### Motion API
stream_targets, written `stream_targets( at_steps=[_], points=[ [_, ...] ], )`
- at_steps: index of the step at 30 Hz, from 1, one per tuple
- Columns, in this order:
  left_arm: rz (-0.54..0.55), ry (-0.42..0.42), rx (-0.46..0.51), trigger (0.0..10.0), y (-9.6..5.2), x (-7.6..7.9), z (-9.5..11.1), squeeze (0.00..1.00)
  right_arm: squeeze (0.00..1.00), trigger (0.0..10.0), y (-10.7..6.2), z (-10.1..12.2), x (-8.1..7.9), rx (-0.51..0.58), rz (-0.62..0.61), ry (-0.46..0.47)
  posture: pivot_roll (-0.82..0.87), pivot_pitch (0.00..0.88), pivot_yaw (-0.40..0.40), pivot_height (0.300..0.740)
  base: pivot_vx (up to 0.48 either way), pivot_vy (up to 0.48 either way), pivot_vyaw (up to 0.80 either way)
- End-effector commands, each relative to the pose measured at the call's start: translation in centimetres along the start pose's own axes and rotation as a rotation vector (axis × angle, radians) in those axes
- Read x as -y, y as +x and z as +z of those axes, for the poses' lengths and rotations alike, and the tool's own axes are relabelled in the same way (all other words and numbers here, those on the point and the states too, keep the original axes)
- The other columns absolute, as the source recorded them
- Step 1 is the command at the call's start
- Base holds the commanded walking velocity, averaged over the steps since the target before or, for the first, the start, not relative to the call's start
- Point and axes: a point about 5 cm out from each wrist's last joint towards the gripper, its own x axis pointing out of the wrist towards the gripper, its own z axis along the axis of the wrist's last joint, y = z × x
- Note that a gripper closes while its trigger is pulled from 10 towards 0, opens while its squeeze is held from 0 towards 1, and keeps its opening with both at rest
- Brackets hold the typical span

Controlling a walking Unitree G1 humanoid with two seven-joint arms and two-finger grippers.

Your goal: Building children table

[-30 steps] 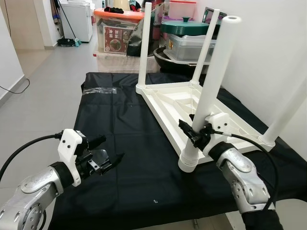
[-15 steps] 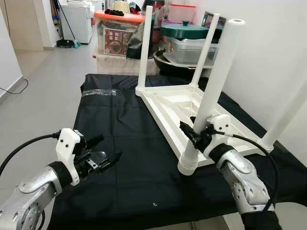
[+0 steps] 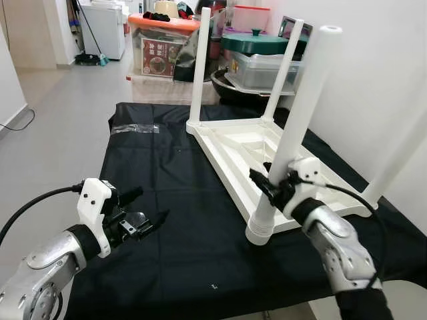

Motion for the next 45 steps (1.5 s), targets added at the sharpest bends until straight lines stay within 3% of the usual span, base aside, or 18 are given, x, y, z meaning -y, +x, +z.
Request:
stream_targets(
  at_steps=[1,2,3,5,7,11,15,19,22,23,24,25,26,27,28,34,42,45],
  points=[
    [0.008,-0.003,0.008,10.0,0.1,0.0,0.0,0.0,0.0,0.0,-1.2,-4.7,3.7,-0.229,-0.344,0.079,0.08,0.0,-0.117,0.74,0.0,0.0,0.0],
    [0.011,-0.002,0.009,10.0,0.1,0.0,0.0,0.0,0.0,0.0,-1.8,-5.0,4.8,-0.23,-0.506,0.17,0.08,0.0,-0.115,0.74,0.0,0.0,0.0],
    [0.011,-0.002,0.009,10.0,0.1,0.0,0.0,0.0,0.0,0.0,-1.8,-5.0,4.8,-0.23,-0.506,0.17,0.08,0.0,-0.115,0.74,0.0,0.0,0.0],
    [0.017,-0.001,0.009,10.0,0.2,0.0,0.0,0.0,0.0,0.0,-2.7,-5.7,5.4,-0.244,-0.657,0.28,0.08,0.0,-0.114,0.74,0.0,0.0,0.0],
    [0.019,0.0,0.009,10.0,0.2,0.0,0.0,0.0,0.0,0.0,-3.0,-5.9,5.3,-0.249,-0.684,0.306,0.08,0.0,-0.114,0.74,0.0,0.0,0.0],
    [0.021,0.004,0.007,10.0,0.3,-0.1,-0.1,0.0,0.0,0.0,-3.7,-5.6,3.7,-0.238,-0.665,0.269,0.07,0.0,-0.104,0.74,0.0,0.0,0.0],
    [0.022,0.005,0.008,10.0,0.5,-0.1,-0.1,0.0,0.0,0.0,-4.4,-5.5,3.5,-0.251,-0.709,0.245,0.06,0.0,-0.1,0.74,0.0,0.0,0.0],
    [0.039,0.009,0.02,10.0,1.0,-0.3,0.0,0.0,0.0,0.0,-5.0,-5.1,3.8,-0.271,-0.836,0.236,0.06,0.0,-0.096,0.74,0.0,0.0,0.0],
    [0.045,0.009,0.024,10.0,1.1,-0.5,0.1,0.0,0.0,0.0,-4.6,-5.1,3.2,-0.288,-0.834,0.238,0.06,0.0,-0.095,0.74,0.0,0.0,0.0],
    [0.043,0.01,0.024,10.0,1.1,-0.5,0.1,0.0,0.0,3.5,-4.3,-5.0,2.6,-0.284,-0.795,0.247,0.06,0.0,-0.092,0.74,0.0,0.0,0.0],
    [0.043,0.01,0.024,10.0,1.1,-0.5,0.1,0.0,0.0,3.5,-4.3,-5.0,2.6,-0.284,-0.795,0.247,0.06,0.0,-0.092,0.74,0.0,0.0,0.0],
    [0.042,0.011,0.023,10.0,1.0,-0.6,0.2,0.0,0.0,10.0,-3.9,-4.7,2.1,-0.265,-0.733,0.268,0.06,0.0,-0.092,0.74,0.0,0.0,0.0],
    [0.041,0.011,0.022,10.0,1.0,-0.6,0.2,0.0,0.0,10.0,-3.7,-4.5,1.7,-0.252,-0.693,0.282,0.06,0.0,-0.092,0.74,0.0,0.0,0.0],
    [0.041,0.012,0.021,10.0,1.0,-0.7,0.2,0.0,0.79,10.0,-3.6,-4.2,1.4,-0.245,-0.657,0.281,0.06,0.0,-0.091,0.74,0.0,0.0,0.0],
    [0.04,0.013,0.021,10.0,0.9,-0.8,0.2,0.0,1.0,10.0,-3.4,-3.9,1.3,-0.235,-0.633,0.277,0.06,0.0,-0.091,0.74,0.0,0.0,0.0],
    [0.035,0.016,0.02,10.0,0.9,-0.9,0.3,0.0,1.0,10.0,-3.4,-1.9,1.6,-0.147,-0.596,0.23,0.05,0.0,-0.085,0.74,0.0,0.0,0.0],
    [0.022,0.021,0.016,10.0,1.1,-0.9,0.2,0.0,1.0,10.0,-3.1,2.6,1.3,0.002,-0.465,0.183,0.04,0.0,-0.076,0.74,0.0,0.0,0.0],
    [0.017,0.021,0.016,10.0,1.2,-0.9,0.1,0.0,1.0,10.0,-3.1,4.3,1.7,0.063,-0.385,0.115,0.03,0.0,-0.075,0.74,0.0,0.0,0.0]
  ],
)
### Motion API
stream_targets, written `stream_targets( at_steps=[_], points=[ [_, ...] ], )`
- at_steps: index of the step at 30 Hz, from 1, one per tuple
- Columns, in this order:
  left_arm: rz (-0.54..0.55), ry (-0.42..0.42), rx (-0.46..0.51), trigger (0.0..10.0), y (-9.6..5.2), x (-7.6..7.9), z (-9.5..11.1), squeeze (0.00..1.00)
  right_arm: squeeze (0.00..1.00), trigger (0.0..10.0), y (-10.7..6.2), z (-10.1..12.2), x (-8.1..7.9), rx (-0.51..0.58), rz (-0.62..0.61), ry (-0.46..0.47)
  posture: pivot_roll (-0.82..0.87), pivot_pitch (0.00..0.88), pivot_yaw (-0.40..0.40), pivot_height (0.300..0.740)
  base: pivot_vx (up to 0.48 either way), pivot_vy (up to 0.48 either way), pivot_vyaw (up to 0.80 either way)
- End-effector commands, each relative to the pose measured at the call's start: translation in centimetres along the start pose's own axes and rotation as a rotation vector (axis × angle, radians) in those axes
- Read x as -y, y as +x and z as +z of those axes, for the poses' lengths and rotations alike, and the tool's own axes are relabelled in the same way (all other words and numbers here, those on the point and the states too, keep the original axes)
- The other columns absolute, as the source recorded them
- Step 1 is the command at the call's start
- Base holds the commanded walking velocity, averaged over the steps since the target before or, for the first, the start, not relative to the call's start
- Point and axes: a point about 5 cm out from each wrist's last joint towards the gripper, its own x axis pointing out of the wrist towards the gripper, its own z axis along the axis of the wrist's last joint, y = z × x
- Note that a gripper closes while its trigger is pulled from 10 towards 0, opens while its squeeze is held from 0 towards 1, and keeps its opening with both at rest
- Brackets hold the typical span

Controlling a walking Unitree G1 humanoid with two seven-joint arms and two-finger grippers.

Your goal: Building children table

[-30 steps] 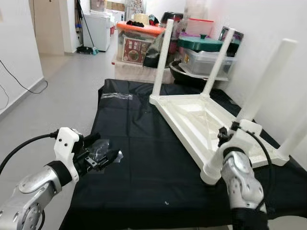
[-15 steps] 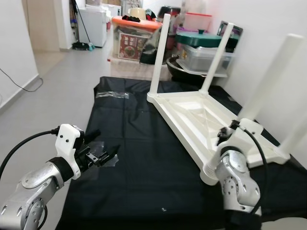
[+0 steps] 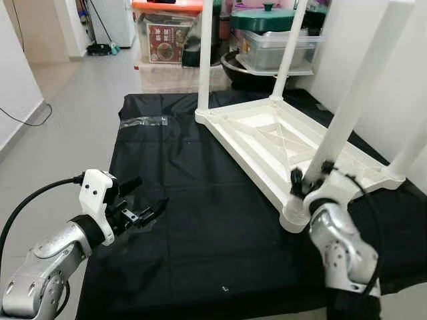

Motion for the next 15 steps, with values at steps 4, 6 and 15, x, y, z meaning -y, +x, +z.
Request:
stream_targets(
  at_steps=[4,6,15],
  points=[
    [-0.019,0.009,-0.01,10.0,0.4,0.3,-0.3,0.0,0.0,10.0,0.6,2.0,0.1,0.062,0.182,-0.104,0.03,0.0,-0.077,0.74,0.0,0.0,0.0],
    [-0.021,0.008,-0.009,10.0,0.4,0.4,-0.4,0.0,0.0,10.0,0.9,2.1,0.5,0.059,0.231,-0.114,0.03,0.0,-0.078,0.74,0.0,0.0,0.0],
    [-0.025,0.009,-0.006,10.0,0.4,0.5,-0.4,0.0,0.0,10.0,3.4,2.2,4.4,-0.005,0.449,-0.21,0.03,0.0,-0.083,0.74,0.0,0.0,0.0]
  ],
)
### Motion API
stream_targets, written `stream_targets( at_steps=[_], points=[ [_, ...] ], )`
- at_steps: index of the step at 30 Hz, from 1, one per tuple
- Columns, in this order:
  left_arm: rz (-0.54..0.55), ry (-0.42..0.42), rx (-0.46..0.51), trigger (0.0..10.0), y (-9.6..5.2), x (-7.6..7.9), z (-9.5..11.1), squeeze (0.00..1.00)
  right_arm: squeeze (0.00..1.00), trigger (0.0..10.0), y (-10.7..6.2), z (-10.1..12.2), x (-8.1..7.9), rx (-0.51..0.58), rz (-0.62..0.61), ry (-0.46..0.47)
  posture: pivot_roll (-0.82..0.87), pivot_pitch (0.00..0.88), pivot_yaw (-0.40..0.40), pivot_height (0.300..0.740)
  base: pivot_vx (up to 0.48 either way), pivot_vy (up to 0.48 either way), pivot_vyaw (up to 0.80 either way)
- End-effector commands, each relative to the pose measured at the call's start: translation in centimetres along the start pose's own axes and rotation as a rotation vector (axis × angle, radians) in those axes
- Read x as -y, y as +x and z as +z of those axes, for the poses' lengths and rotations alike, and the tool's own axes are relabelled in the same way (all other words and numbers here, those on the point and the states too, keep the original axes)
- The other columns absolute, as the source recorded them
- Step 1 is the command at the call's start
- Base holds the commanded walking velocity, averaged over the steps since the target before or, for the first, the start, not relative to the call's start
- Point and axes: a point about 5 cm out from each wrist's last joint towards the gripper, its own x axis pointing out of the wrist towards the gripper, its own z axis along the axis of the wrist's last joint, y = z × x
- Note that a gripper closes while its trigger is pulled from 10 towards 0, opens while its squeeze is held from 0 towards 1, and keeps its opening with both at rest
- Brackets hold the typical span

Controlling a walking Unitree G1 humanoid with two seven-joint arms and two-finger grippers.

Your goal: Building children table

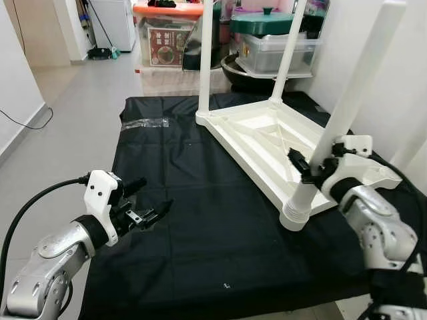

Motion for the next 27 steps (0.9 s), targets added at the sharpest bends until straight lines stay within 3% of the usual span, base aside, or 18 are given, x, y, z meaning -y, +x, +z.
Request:
stream_targets(
  at_steps=[1,2,7,8,11,12,16,19,22,23,25,26,27],
  points=[
    [-0.007,-0.008,-0.008,10.0,0.2,0.2,-0.4,0.0,0.0,10.0,0.1,0.1,0.7,0.003,0.036,-0.019,0.03,0.0,-0.083,0.74,0.0,0.0,0.0],
    [-0.007,-0.007,-0.008,10.0,0.2,0.2,-0.4,0.0,0.0,10.0,0.3,0.1,2.0,-0.023,0.073,-0.027,0.04,0.0,-0.086,0.74,0.0,0.0,0.0],
    [-0.006,-0.007,-0.007,10.0,0.2,0.1,-0.4,0.0,0.0,10.0,0.7,0.5,3.7,-0.029,0.088,-0.022,0.04,0.0,-0.089,0.74,0.0,0.0,0.0],
    [-0.004,-0.006,-0.007,10.0,0.1,0.1,-0.4,0.0,0.0,7.7,0.9,0.7,4.0,-0.028,0.118,-0.02,0.05,0.0,-0.095,0.74,0.0,0.0,0.0],
    [-0.003,-0.004,-0.007,10.0,0.1,0.0,-0.3,0.0,0.0,7.7,1.0,0.8,4.2,-0.028,0.142,-0.016,0.05,0.0,-0.095,0.74,0.0,0.0,0.0],
    [-0.001,-0.002,-0.007,10.0,0.0,-0.1,-0.3,0.0,0.0,0.0,1.1,0.8,4.2,-0.029,0.192,-0.012,0.06,0.0,-0.102,0.74,0.0,0.0,0.0],
    [0.004,0.002,-0.006,10.0,-0.2,-0.1,-0.2,0.0,0.0,0.0,1.2,0.4,4.1,-0.041,0.258,0.007,0.07,0.0,-0.108,0.74,0.0,0.0,0.0],
    [0.006,0.002,-0.007,10.0,-0.4,-0.1,-0.2,0.0,0.0,0.0,1.4,-0.3,4.2,-0.045,0.235,0.041,0.07,0.0,-0.11,0.74,0.0,0.0,0.0],
    [0.006,0.001,-0.01,10.0,-0.6,0.0,-0.2,0.0,0.0,0.0,2.5,-1.8,4.6,-0.082,-0.056,0.073,0.08,0.0,-0.113,0.74,0.0,0.0,0.0],
    [0.006,0.001,-0.009,10.0,-0.6,0.0,-0.1,0.0,0.0,0.0,2.7,-2.5,4.7,-0.099,-0.241,0.069,0.08,0.0,-0.113,0.74,0.0,0.0,0.0],
    [0.005,0.001,-0.009,10.0,-0.6,0.0,-0.1,0.0,0.0,0.0,2.7,-2.6,4.7,-0.104,-0.298,0.065,0.08,0.0,-0.113,0.74,0.0,0.0,0.0],
    [0.006,0.001,-0.008,10.0,-0.6,0.0,0.0,0.0,0.0,0.0,2.3,-3.4,4.6,-0.14,-0.488,0.119,0.08,0.0,-0.111,0.74,0.0,0.0,0.0],
    [0.005,0.0,-0.007,10.0,-0.5,0.0,0.0,0.0,0.0,0.0,1.9,-4.3,3.3,-0.175,-0.625,0.149,0.08,0.0,-0.104,0.74,0.0,0.0,0.0]
  ],
)
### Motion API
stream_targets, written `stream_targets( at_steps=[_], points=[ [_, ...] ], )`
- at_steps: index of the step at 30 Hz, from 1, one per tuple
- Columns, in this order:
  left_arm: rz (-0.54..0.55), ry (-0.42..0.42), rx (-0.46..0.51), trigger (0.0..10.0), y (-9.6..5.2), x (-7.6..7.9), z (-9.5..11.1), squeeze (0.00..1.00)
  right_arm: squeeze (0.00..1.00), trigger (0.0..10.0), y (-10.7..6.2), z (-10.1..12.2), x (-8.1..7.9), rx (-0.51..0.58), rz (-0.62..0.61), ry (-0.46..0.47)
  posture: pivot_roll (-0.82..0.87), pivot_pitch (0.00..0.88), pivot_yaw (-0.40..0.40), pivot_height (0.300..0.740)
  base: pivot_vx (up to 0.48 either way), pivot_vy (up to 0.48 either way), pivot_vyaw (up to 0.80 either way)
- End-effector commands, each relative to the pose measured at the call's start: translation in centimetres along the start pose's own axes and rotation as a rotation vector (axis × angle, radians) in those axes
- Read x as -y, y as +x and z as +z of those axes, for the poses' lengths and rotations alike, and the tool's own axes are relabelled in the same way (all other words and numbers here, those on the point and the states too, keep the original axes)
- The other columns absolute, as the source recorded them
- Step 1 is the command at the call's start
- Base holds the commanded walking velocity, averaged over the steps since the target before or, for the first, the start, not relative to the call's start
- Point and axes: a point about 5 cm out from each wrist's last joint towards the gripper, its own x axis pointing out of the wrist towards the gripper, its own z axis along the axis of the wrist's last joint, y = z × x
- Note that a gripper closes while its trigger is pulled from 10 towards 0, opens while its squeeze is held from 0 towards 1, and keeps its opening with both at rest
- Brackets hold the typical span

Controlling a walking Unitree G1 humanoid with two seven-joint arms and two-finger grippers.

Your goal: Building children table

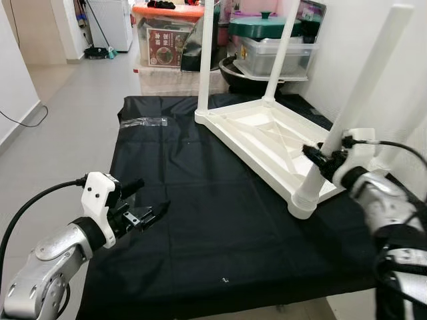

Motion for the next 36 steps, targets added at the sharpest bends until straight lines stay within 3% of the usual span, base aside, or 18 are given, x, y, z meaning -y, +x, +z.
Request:
stream_targets(
  at_steps=[1,2,5,6,7,12,13,15,16,17,21,22,24,28,29,30,34,36],
  points=[
    [-0.006,0.004,-0.004,10.0,0.0,0.1,0.1,0.0,0.0,0.0,-1.8,-3.5,0.3,-0.164,-0.338,0.049,0.08,0.0,-0.102,0.74,0.0,0.0,0.0],
    [-0.006,0.004,-0.004,10.0,0.0,0.1,0.1,0.0,0.0,0.0,-1.8,-3.5,0.3,-0.164,-0.338,0.049,0.08,0.0,-0.102,0.74,0.0,0.0,0.0],
    [-0.019,-0.007,0.008,10.0,0.6,0.4,0.1,0.0,0.0,0.0,-3.9,-4.8,-4.6,-0.165,-0.35,0.102,0.07,0.0,-0.084,0.74,0.0,0.0,0.0],
    [-0.019,-0.007,0.008,10.0,0.6,0.4,0.1,0.0,0.0,0.0,-3.9,-4.8,-4.6,-0.165,-0.35,0.102,0.07,0.0,-0.084,0.74,0.0,0.0,0.0],
    [-0.038,-0.02,0.027,10.0,1.4,0.9,0.2,0.0,0.0,0.0,-4.7,-5.7,-9.1,-0.21,-0.262,0.1,0.06,0.0,-0.081,0.74,0.0,0.0,0.0],
    [-0.057,-0.03,0.04,10.0,2.1,1.3,0.3,0.0,0.0,0.0,-4.6,-5.3,-11.7,-0.21,-0.167,0.089,0.05,0.0,-0.078,0.74,0.0,0.0,0.0],
    [-0.062,-0.032,0.042,10.0,2.3,1.4,0.2,0.0,0.0,3.9,-4.5,-5.0,-12.3,-0.212,-0.118,0.084,0.04,0.0,-0.079,0.74,0.0,0.0,0.0],
    [-0.062,-0.032,0.042,10.0,2.3,1.4,0.2,0.0,0.0,3.9,-4.5,-5.0,-12.3,-0.212,-0.118,0.084,0.04,0.0,-0.079,0.74,0.0,0.0,0.0],
    [-0.067,-0.035,0.045,10.0,2.5,1.6,0.2,0.0,0.0,10.0,-4.2,-4.6,-12.4,-0.206,-0.068,0.079,0.04,0.0,-0.082,0.74,0.0,0.0,0.0],
    [-0.072,-0.04,0.048,10.0,2.6,1.8,0.1,0.0,1.0,10.0,-4.3,-4.0,-12.1,-0.189,-0.053,0.082,0.03,0.0,-0.081,0.74,0.0,0.0,0.0],
    [-0.079,-0.047,0.05,10.0,2.7,2.1,0.0,0.0,1.0,10.0,-4.5,-3.0,-11.2,-0.159,-0.062,0.074,0.03,0.0,-0.081,0.74,0.0,0.0,0.0],
    [-0.084,-0.05,0.048,10.0,2.6,2.2,0.0,0.0,0.0,10.0,-4.5,-2.1,-10.4,-0.135,-0.045,0.08,0.03,0.0,-0.079,0.74,0.0,0.0,0.0],
    [-0.087,-0.051,0.046,10.0,2.6,2.2,-0.1,0.0,0.0,10.0,-4.4,-0.8,-9.6,-0.089,0.009,0.07,0.03,0.0,-0.076,0.74,0.0,0.0,0.0],
    [-0.096,-0.05,0.038,10.0,2.4,2.3,-0.2,0.0,0.0,10.0,-5.0,2.4,-8.7,0.039,0.376,0.065,0.02,0.0,-0.077,0.74,0.0,0.0,0.0],
    [-0.096,-0.05,0.038,10.0,2.4,2.3,-0.2,0.0,0.0,10.0,-5.0,2.4,-8.7,0.039,0.376,0.065,0.02,0.0,-0.077,0.74,0.0,0.0,0.0],
    [-0.101,-0.054,0.037,10.0,2.5,2.3,-0.2,0.0,0.0,10.0,-5.6,2.1,-7.4,0.057,0.6,-0.075,0.02,0.0,-0.071,0.74,0.0,0.0,0.0],
    [-0.106,-0.053,0.035,10.0,2.5,2.5,-0.3,0.0,0.0,10.0,-5.6,1.2,-6.2,0.028,0.731,-0.167,0.03,0.0,-0.073,0.74,0.0,0.0,0.0],
    [-0.112,-0.053,0.037,10.0,2.7,2.6,-0.3,0.0,0.0,10.0,-4.5,0.9,-5.1,-0.001,0.765,-0.202,0.03,0.0,-0.074,0.74,0.0,0.0,0.0]
  ],
)
